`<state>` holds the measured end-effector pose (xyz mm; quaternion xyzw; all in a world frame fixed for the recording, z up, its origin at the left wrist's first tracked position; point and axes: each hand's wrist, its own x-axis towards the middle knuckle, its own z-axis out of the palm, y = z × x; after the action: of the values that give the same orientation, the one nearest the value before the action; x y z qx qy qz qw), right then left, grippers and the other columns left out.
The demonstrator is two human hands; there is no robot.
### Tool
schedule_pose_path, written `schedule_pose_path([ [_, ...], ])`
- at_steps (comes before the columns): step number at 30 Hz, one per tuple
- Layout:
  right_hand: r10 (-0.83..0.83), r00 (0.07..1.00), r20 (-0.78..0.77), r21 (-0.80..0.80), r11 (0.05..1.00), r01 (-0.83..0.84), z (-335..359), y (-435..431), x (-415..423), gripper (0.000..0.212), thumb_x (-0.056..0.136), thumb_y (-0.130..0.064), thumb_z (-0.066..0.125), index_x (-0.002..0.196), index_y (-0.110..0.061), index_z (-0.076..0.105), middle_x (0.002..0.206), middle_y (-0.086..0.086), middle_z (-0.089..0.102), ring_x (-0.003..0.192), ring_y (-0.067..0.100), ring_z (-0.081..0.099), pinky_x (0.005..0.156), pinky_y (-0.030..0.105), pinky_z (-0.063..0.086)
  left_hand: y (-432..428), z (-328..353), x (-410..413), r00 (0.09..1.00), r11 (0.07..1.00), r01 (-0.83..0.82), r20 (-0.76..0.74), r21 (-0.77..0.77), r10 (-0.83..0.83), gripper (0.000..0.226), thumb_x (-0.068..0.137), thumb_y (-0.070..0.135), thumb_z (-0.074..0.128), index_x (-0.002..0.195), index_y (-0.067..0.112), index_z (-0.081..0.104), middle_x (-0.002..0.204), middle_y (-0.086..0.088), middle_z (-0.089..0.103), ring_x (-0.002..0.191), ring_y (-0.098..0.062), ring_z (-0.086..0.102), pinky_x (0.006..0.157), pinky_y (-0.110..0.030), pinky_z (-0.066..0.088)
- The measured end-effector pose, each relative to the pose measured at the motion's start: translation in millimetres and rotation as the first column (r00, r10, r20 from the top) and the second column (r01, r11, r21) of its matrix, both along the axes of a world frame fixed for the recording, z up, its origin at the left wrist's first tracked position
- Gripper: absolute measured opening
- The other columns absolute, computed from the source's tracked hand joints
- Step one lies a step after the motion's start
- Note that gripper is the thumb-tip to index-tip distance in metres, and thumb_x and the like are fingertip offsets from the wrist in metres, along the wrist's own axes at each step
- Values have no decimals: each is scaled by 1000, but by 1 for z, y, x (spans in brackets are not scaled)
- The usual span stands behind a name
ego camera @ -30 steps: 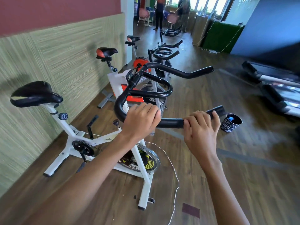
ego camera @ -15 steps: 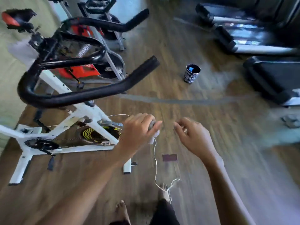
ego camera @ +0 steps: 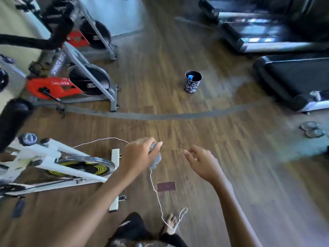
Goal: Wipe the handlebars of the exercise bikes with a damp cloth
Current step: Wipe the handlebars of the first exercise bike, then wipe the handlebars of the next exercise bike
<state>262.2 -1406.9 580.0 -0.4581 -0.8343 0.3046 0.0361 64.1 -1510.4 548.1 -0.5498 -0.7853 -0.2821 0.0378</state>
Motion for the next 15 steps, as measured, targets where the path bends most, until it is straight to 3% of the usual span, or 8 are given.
schedule_pose_path([
  [4,24,999,-23,-27,999,-24,3,61,-1,27,98,-42,46,78,-24,52,79,-10,59,80,17,57,67,32,41,57,-1,-1,998,999,-36,57,-27,38,50,93,55,37,68,16,56,59,3,56,55,-21,54,50,-36,46],
  [8,35,999,-31,-40,999,-36,2,125,-19,33,98,-41,47,67,-33,40,70,-16,51,73,13,54,62,30,35,116,-7,-15,995,997,-49,89,-57,54,49,95,59,36,71,20,54,62,5,56,59,-15,54,54,-31,43],
  [12,104,994,-17,-62,993,-105,-1,200,-56,22,97,-43,47,92,-24,57,79,-13,59,84,15,60,75,35,46,189,-17,-43,985,994,-68,154,-83,80,54,91,64,30,73,19,55,65,5,57,62,-15,55,58,-31,42],
  [15,165,986,-22,-112,980,-166,-6,265,-100,27,97,-43,48,109,-21,56,94,-9,64,95,16,61,87,40,48,251,-28,-79,975,984,-92,188,-152,120,52,88,68,25,70,23,47,63,5,56,63,-19,59,57,-34,44],
])
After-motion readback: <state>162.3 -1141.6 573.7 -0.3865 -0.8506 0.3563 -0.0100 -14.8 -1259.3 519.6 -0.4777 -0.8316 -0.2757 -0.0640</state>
